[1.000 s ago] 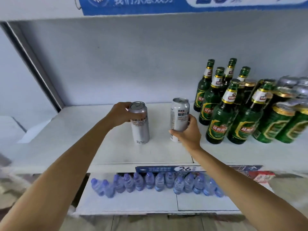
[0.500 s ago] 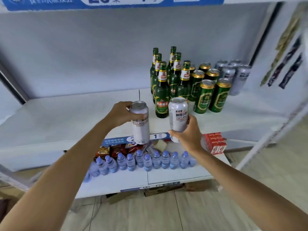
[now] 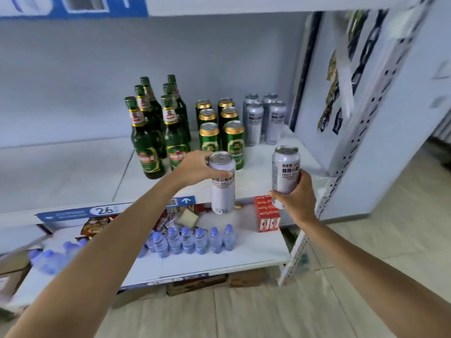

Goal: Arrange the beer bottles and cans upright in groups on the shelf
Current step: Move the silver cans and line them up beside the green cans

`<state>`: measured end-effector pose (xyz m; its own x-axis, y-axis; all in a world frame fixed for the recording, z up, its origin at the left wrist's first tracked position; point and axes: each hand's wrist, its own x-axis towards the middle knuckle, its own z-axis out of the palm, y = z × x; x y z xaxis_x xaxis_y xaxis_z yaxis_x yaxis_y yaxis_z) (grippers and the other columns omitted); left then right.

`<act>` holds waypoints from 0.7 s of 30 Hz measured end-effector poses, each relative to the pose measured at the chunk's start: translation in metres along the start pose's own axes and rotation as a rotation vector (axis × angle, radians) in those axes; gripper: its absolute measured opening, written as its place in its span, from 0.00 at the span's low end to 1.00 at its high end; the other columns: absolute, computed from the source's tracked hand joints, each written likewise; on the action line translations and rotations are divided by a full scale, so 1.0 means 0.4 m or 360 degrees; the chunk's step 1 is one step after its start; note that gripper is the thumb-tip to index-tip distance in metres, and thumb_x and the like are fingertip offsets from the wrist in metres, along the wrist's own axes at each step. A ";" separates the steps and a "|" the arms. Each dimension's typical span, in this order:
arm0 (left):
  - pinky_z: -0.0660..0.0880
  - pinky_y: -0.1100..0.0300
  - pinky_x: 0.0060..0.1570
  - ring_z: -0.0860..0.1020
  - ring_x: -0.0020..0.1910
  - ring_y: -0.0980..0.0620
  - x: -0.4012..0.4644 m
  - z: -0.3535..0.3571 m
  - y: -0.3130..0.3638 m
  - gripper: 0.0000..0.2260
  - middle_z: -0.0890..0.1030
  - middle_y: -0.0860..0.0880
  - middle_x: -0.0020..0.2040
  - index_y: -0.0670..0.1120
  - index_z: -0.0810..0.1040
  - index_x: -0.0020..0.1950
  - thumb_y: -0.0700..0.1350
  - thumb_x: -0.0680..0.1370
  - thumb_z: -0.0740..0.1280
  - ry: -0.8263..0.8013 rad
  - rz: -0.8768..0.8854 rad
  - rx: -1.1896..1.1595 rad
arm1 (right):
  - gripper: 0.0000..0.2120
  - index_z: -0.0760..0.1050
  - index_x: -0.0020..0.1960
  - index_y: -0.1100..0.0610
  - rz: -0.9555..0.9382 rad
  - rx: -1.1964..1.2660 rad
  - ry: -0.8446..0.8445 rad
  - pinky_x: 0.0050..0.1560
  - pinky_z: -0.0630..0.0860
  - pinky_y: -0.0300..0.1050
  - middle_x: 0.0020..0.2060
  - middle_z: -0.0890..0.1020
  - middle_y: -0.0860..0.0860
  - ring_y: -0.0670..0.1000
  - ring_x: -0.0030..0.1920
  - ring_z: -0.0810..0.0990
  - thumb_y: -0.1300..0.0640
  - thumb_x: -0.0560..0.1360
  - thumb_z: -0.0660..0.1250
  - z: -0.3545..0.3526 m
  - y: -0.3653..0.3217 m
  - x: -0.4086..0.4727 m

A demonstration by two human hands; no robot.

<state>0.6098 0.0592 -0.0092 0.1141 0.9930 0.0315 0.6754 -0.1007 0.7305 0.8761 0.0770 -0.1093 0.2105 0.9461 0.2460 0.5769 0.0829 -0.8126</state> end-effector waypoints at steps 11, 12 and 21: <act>0.73 0.68 0.43 0.79 0.46 0.61 0.333 0.167 0.201 0.21 0.82 0.57 0.48 0.50 0.80 0.55 0.52 0.65 0.79 0.0091 -0.0131 -0.0024 | 0.42 0.66 0.62 0.55 -0.0021 0.0130 -0.0148 0.52 0.79 0.53 0.56 0.78 0.52 0.54 0.53 0.80 0.51 0.53 0.80 -0.081 0.105 0.374; 0.73 0.65 0.45 0.79 0.48 0.58 0.361 0.170 0.206 0.22 0.82 0.56 0.49 0.51 0.80 0.56 0.53 0.65 0.79 0.0097 -0.0127 0.0029 | 0.42 0.66 0.63 0.56 -0.0020 0.0144 -0.0147 0.52 0.79 0.53 0.57 0.78 0.53 0.55 0.54 0.80 0.52 0.53 0.81 -0.068 0.104 0.401; 0.76 0.60 0.49 0.80 0.50 0.53 0.551 0.163 0.172 0.18 0.83 0.53 0.50 0.50 0.80 0.52 0.53 0.66 0.77 0.0043 -0.0134 0.0236 | 0.42 0.63 0.65 0.59 -0.0065 0.0121 -0.0222 0.54 0.75 0.51 0.61 0.76 0.55 0.58 0.59 0.77 0.54 0.57 0.81 0.091 0.102 0.542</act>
<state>0.7291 0.2672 0.0035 0.0339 0.9994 -0.0057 0.7820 -0.0229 0.6228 0.9167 0.2970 -0.1084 0.0735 0.9753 0.2082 0.5203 0.1406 -0.8423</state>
